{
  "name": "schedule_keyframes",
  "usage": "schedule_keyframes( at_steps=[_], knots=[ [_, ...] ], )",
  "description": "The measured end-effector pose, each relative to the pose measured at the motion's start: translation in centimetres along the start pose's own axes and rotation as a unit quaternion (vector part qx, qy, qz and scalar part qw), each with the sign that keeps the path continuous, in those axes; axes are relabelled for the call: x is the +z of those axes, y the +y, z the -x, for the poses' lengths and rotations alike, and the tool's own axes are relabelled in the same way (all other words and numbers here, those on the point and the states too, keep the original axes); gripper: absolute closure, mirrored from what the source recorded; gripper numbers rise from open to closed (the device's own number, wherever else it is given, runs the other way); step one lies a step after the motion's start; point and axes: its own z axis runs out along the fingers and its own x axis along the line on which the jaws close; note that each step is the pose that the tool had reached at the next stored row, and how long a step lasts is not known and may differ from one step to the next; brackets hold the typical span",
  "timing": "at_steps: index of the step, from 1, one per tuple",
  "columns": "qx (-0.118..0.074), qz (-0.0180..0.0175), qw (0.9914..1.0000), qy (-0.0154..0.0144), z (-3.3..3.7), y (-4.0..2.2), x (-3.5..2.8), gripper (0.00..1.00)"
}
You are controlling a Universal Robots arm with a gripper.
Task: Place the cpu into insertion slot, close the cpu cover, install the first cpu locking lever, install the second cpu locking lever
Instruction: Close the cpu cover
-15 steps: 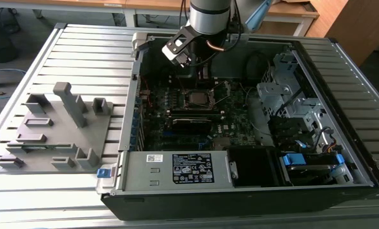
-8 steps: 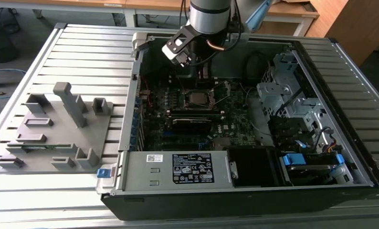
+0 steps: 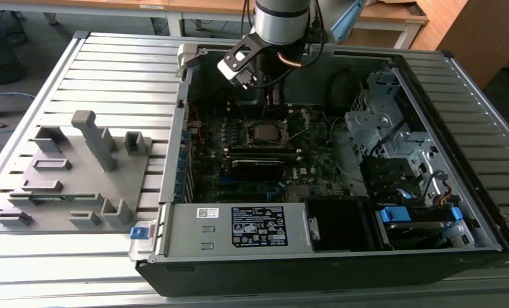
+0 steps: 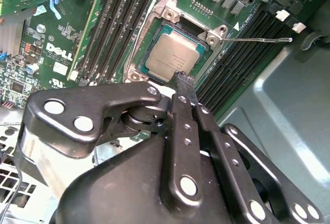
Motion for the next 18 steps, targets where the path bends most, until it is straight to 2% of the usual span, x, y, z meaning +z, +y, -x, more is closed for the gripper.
schedule_keyframes(
  at_steps=[18],
  knots=[
    [0.000,0.0002,1.00000,0.0003,-0.02,0.02,-0.46,0.89]
  ],
)
